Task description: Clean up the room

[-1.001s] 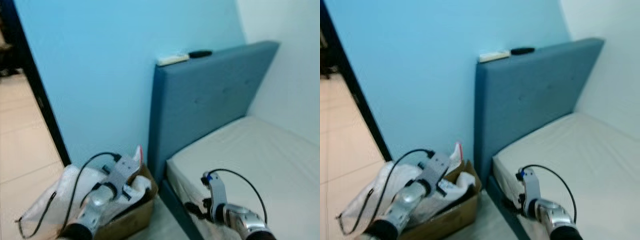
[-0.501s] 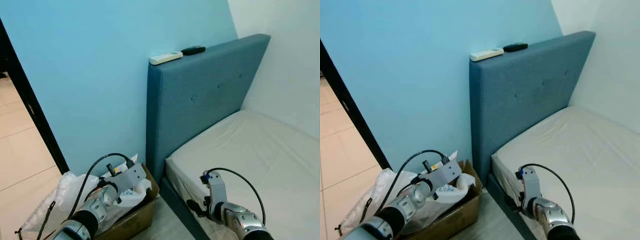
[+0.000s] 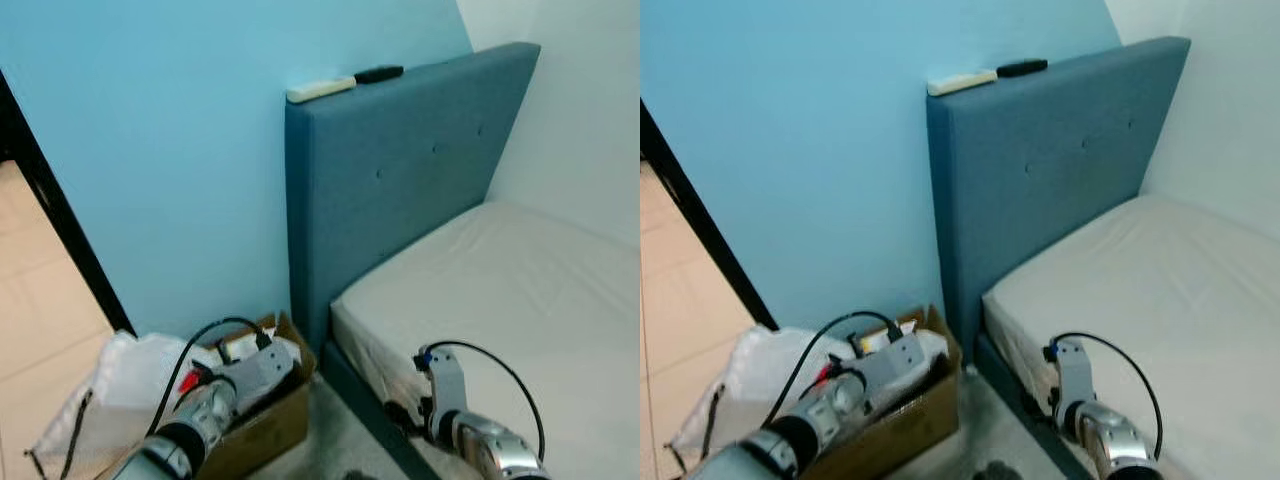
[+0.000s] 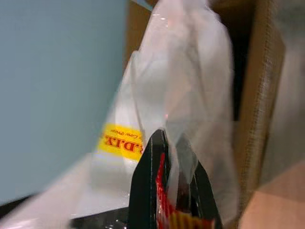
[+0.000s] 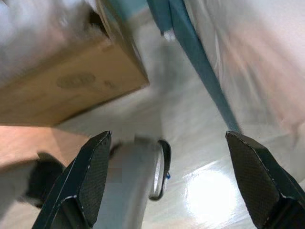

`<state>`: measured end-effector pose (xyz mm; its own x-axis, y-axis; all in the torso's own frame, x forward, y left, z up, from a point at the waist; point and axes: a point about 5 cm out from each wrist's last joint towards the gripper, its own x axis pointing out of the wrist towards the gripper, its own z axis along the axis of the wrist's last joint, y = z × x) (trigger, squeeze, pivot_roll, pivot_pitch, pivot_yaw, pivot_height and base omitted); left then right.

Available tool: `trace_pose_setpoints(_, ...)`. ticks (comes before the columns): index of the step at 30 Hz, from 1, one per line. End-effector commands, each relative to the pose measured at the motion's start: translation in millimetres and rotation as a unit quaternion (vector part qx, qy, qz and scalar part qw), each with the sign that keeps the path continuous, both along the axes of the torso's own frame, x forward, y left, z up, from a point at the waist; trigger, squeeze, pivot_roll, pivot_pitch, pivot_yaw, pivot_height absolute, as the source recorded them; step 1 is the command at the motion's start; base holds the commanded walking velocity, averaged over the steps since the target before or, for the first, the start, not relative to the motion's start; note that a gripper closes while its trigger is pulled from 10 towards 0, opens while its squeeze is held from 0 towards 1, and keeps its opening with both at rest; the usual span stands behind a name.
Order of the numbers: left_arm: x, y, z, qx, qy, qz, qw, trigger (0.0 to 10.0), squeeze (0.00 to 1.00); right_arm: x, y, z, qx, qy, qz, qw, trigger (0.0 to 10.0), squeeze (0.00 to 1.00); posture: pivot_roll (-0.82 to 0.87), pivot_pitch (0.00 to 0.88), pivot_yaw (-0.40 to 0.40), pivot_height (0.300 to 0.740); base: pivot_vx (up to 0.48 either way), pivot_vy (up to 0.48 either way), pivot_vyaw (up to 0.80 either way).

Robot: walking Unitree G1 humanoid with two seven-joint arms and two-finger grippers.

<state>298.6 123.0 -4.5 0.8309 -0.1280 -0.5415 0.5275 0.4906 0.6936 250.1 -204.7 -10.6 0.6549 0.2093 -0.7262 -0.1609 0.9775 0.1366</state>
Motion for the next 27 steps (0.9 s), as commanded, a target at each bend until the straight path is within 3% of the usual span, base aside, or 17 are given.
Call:
trace_pose_setpoints(1, -5.8, 5.1, -6.6, 0.004, 0.018, 0.006, 1.0, 10.0, 0.0, -0.5, 0.2, 3.2, 0.003, -0.004, -0.005, 1.0, 10.0, 0.0, -0.17, 0.118, 0.012, 0.613, 0.0, 0.0, 0.0)
trace_pose_setpoints(10, -6.4, 5.5, -7.4, 0.027, 0.016, -0.013, 0.999, 10.0, 0.0, -8.5, 1.4, 13.0, 0.003, -0.023, -0.011, 1.0, 10.0, 0.0, -0.2, 0.179, 0.029, 0.593, 0.0, 0.0, 0.0)
trace_pose_setpoints(12, 2.9, 9.5, 1.1, 0.035, 0.001, -0.008, 0.999, 10.0, 0.0, -10.2, 5.7, 23.8, 0.012, -0.052, -0.015, 0.998, 10.0, 0.0, -0.21, 0.202, 0.042, 0.583, 0.0, 0.0, 0.0)
trace_pose_setpoints(14, 19.8, 12.4, 18.8, 0.015, -0.027, 0.012, 0.999, 10.0, 0.0, -10.2, 9.3, 33.2, 0.028, -0.086, -0.025, 0.996, 10.0, 0.0, -0.21, 0.217, 0.05, 0.573, 0.0, 0.0, 0.0)
trace_pose_setpoints(15, 19.8, 12.4, 18.8, 0.015, -0.027, 0.012, 0.999, 10.0, 0.0, -10.2, 9.3, 33.2, 0.028, -0.086, -0.025, 0.996, 10.0, 0.0, -0.21, 0.217, 0.05, 0.573, 0.0, 0.0, 0.0)
trace_pose_setpoints(19, 45.5, 17.3, 49.7, 0.0, -0.063, 0.026, 0.998, 10.0, 0.0, -13.5, 9.6, 41.1, 0.044, -0.112, -0.051, 0.991, 10.0, 0.0, -0.21, 0.241, 0.06, 0.553, 0.0, 0.0, 0.0)
trace_pose_setpoints(22, 51.9, 19.7, 58.0, 0.001, -0.067, 0.027, 0.997, 10.0, 0.0, -16.2, 11.8, 47.2, 0.053, -0.12, -0.05, 0.99, 10.0, 0.0, -0.21, 0.257, 0.064, 0.543, 0.0, 0.0, 0.0)
trace_pose_setpoints(25, 54.1, 23.0, 60.3, -0.001, -0.054, 0.032, 0.998, 10.0, 0.0, -19.5, 15.1, 54.5, 0.065, -0.13, -0.04, 0.989, 10.0, 0.0, -0.22, 0.272, 0.069, 0.533, 0.0, 0.0, 0.0)
trace_pose_setpoints(27, 48.0, 27.2, 50.5, 0.017, 0.003, 0.018, 1.0, 10.0, 0.0, -28.9, 22.2, 63.9, 0.083, -0.136, -0.006, 0.987, 10.0, 0.0, -0.24, 0.301, 0.077, 0.533, 0.0, 0.0, 0.0)
